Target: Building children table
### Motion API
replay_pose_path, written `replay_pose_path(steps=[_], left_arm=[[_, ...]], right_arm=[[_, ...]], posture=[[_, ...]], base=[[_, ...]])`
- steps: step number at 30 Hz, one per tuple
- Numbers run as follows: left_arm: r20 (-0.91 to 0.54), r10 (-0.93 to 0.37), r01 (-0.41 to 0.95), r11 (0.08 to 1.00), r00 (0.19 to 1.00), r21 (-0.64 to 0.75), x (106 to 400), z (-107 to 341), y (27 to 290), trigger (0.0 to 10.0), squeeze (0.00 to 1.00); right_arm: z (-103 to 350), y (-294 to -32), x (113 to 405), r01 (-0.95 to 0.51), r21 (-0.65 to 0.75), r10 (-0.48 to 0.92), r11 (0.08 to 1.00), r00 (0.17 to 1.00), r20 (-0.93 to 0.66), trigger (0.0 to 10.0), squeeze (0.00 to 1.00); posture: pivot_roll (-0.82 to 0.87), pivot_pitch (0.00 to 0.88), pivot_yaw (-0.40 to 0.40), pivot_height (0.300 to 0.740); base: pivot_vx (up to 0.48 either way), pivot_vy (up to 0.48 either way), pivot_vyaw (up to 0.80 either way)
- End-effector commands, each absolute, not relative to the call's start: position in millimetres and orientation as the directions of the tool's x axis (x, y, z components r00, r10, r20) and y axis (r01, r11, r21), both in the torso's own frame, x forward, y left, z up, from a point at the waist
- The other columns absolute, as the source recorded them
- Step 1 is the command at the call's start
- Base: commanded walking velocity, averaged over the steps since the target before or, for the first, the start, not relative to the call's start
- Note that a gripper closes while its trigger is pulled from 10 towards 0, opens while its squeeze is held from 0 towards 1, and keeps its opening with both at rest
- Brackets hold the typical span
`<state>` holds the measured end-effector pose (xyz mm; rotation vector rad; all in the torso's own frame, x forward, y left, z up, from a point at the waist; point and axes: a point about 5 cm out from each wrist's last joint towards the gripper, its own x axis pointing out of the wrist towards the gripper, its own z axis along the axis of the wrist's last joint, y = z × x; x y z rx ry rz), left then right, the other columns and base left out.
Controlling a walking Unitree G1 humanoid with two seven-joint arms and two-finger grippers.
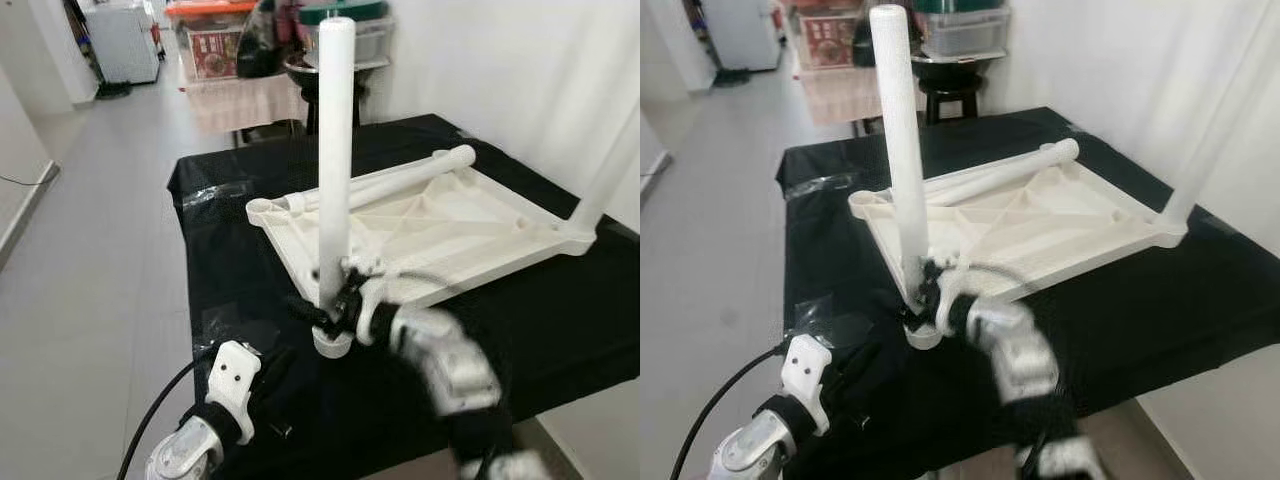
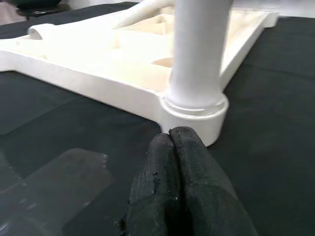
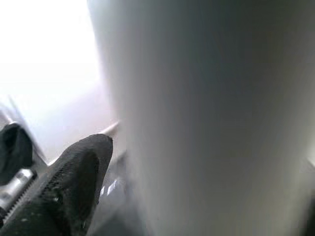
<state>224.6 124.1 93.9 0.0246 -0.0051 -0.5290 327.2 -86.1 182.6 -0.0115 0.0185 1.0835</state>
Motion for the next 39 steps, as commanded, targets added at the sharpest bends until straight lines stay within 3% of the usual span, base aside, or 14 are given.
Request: replay_pose_path(steps=[1, 3, 8, 12, 13, 16, 17, 19, 28, 29, 31, 32, 33, 39], left_arm=[[-0.033, -0.509, 0.510, 0.860, 0.860, 0.026, 223.6, 88.9, 125.0, 10.0, 0.00], [-0.034, -0.510, 0.511, 0.859, 0.859, 0.028, 223.6, 88.7, 124.6, 10.0, 0.00], [-0.034, -0.508, 0.509, 0.860, 0.861, 0.036, 221.9, 88.0, 123.1, 10.0, 0.00], [-0.032, -0.509, 0.510, 0.859, 0.860, 0.038, 220.7, 87.8, 122.8, 10.0, 0.00], [-0.032, -0.510, 0.511, 0.859, 0.860, 0.040, 220.2, 87.7, 122.5, 10.0, 0.00], [-0.031, -0.510, 0.511, 0.859, 0.859, 0.041, 219.8, 87.7, 122.3, 10.0, 0.00], [-0.031, -0.511, 0.512, 0.858, 0.859, 0.043, 219.6, 87.6, 121.9, 10.0, 0.00], [-0.031, -0.511, 0.512, 0.858, 0.859, 0.044, 219.3, 87.5, 121.5, 10.0, 0.00], [-0.031, -0.513, 0.514, 0.857, 0.858, 0.045, 218.8, 87.5, 120.7, 10.0, 0.00], [-0.029, -0.513, 0.514, 0.857, 0.858, 0.043, 218.9, 87.7, 121.1, 10.0, 0.00], [-0.029, -0.513, 0.514, 0.857, 0.858, 0.043, 218.9, 87.7, 121.1, 10.0, 0.00], [-0.029, -0.513, 0.514, 0.857, 0.858, 0.042, 218.9, 87.6, 121.3, 10.0, 0.00], [-0.029, -0.514, 0.515, 0.856, 0.857, 0.041, 218.8, 87.6, 121.7, 10.0, 0.00], [-0.029, -0.514, 0.514, 0.857, 0.858, 0.038, 219.6, 87.9, 124.5, 10.0, 0.00]], right_arm=[[173.3, -86.6, 332.1, -0.913, 0.001, 0.912, 0.407, 0.407, -0.052, 10.0, 0.00], [173.3, -88.5, 336.7, -0.916, -0.011, 0.914, 0.401, 0.401, -0.069, 10.0, 0.00], [177.9, -81.5, 347.6, -0.966, 0.028, 0.964, 0.257, 0.254, -0.080, 10.0, 0.00], [169.8, -79.6, 349.3, -0.969, 0.051, 0.965, 0.240, 0.233, -0.121, 10.0, 0.00], [164.2, -80.0, 349.7, -0.968, 0.074, 0.963, 0.241, 0.229, -0.140, 8.6, 0.00], [160.4, -80.5, 349.9, -0.966, 0.089, 0.962, 0.241, 0.226, -0.152, 8.6, 0.00], [153.6, -83.5, 350.0, -0.966, 0.101, 0.960, 0.239, 0.220, -0.174, 0.5, 0.00], [147.2, -87.5, 349.4, -0.965, 0.113, 0.958, 0.238, 0.213, -0.193, 0.0, 0.00], [134.2, -110.9, 358.9, -0.898, 0.084, 0.890, 0.431, 0.408, -0.202, 0.0, 0.00], [128.6, -119.6, 356.8, -0.869, 0.057, 0.858, 0.492, 0.472, -0.205, 0.0, 0.00], [128.6, -119.6, 356.8, -0.869, 0.057, 0.858, 0.492, 0.472, -0.205, 0.0, 0.00], [119.0, -123.8, 354.4, -0.819, 0.026, 0.797, 0.573, 0.551, -0.248, 0.0, 0.00], [103.0, -128.6, 350.5, -0.620, -0.034, 0.586, 0.784, 0.757, -0.290, 0.0, 0.00], [83.7, -106.5, 307.2, -0.486, -0.023, 0.455, 0.874, 0.832, -0.317, 0.0, 0.00]], posture=[[-0.01, 0.000, -0.009, 0.740], [-0.01, 0.000, -0.009, 0.740], [0.02, 0.000, -0.023, 0.740], [0.03, 0.000, -0.028, 0.740], [0.03, 0.000, -0.029, 0.740], [0.03, 0.000, -0.029, 0.740], [0.04, 0.000, -0.034, 0.740], [0.03, 0.000, -0.035, 0.740], [0.02, 0.000, -0.031, 0.740], [0.01, 0.000, -0.027, 0.740], [0.01, 0.000, -0.027, 0.740], [0.01, 0.000, -0.031, 0.740], [0.00, 0.000, -0.041, 0.740], [-0.02, 0.000, -0.013, 0.740]], base=[[0.000, 0.000, 0.00], [0.000, 0.000, 0.00], [0.000, 0.000, 0.00], [0.000, 0.000, 0.00], [0.000, 0.000, 0.00], [0.000, 0.000, 0.00], [0.000, 0.000, 0.00], [0.000, 0.000, 0.00], [0.000, 0.000, 0.00], [0.000, 0.000, 0.00], [0.000, 0.000, 0.00], [0.000, 0.000, 0.00], [0.000, 0.000, 0.00], [0.000, 0.000, 0.00]])
